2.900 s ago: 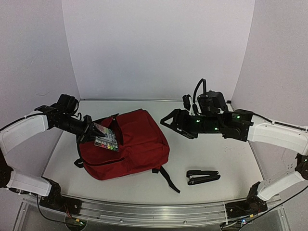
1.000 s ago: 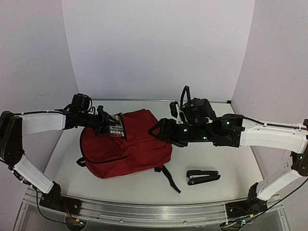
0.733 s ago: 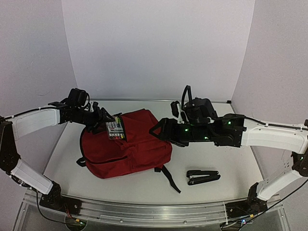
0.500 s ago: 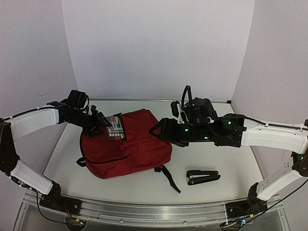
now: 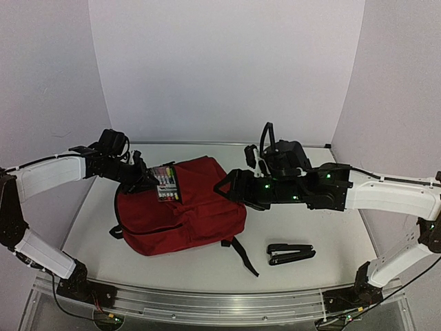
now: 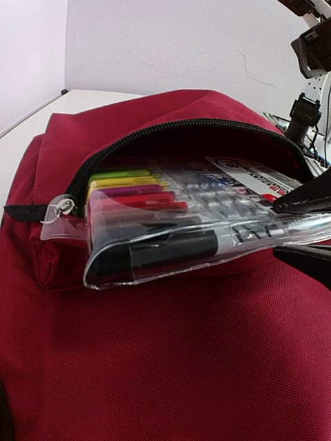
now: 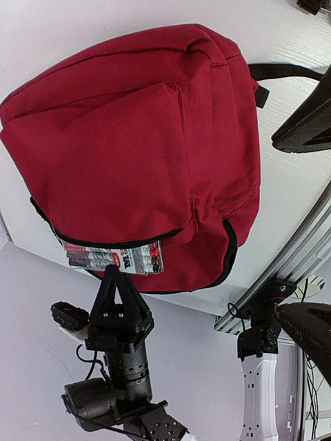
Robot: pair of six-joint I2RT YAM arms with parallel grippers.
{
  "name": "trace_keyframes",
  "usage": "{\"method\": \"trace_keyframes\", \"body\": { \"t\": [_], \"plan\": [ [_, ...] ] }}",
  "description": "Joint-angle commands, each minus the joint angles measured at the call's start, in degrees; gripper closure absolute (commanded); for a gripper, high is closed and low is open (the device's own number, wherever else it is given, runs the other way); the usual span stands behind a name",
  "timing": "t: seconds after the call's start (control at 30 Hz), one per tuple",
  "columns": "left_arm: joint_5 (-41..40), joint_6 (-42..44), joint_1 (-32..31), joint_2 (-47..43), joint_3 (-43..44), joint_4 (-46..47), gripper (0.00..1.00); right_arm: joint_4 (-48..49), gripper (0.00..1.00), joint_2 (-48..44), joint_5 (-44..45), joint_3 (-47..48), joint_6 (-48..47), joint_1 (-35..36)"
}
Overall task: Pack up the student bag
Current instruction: Place the stationery in the student bag.
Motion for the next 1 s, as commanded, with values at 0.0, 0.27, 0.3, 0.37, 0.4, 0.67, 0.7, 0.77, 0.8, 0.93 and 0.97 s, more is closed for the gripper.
{"method": "trace_keyframes", "body": {
  "t": [0.0, 0.27, 0.3, 0.37, 0.4, 0.67, 0.7, 0.77, 0.8, 0.93, 0.97],
  "plan": [
    [1.6, -0.8, -1.9, 2.3, 2.0, 5.3, 0.89, 0.4, 0.27, -1.1, 0.6, -0.2, -0.3, 0.4],
    [4.8, -4.9, -3.9, 6.6, 3.1, 11.4, 0.99, 0.3, 0.28, -2.8, 1.1, -1.6, 0.2, 0.4],
    [4.8, -5.4, -4.0, 6.7, 3.2, 11.6, 1.0, 0.3, 0.28, -3.0, 1.3, -1.8, 0.3, 0.4],
    [4.9, -6.7, -3.9, 6.1, 3.2, 12.3, 1.0, 0.2, 0.28, -3.5, 1.6, -2.3, 0.4, 0.4],
    [5.0, -7.3, -3.9, 5.7, 3.1, 12.6, 1.0, 0.2, 0.28, -3.8, 1.7, -2.5, 0.5, 0.4],
    [9.3, -15.4, -3.9, 3.6, 0.1, 21.5, 1.0, 0.1, 0.28, -4.1, 2.1, -2.8, 0.8, 0.4],
    [9.7, -16.2, -3.9, 3.7, -0.2, 22.7, 1.0, 0.1, 0.28, -4.1, 2.1, -2.8, 0.8, 0.4],
    [10.6, -17.5, -3.9, 3.5, -0.7, 25.3, 1.0, 0.0, 0.28, -4.1, 2.0, -2.7, 0.8, 0.4],
    [10.7, -18.1, -3.9, 3.3, -0.9, 26.0, 1.0, -0.1, 0.28, -4.2, 2.0, -2.7, 0.8, 0.4],
    [9.9, -18.5, -3.9, 3.1, -1.1, 26.3, 1.0, -0.2, 0.28, -4.7, 2.2, -3.1, 1.0, 0.4],
    [10.2, -19.0, -3.9, 3.4, -1.5, 27.7, 1.0, -0.3, 0.28, -4.7, 2.3, -3.1, 1.0, 0.4]
  ]
}}
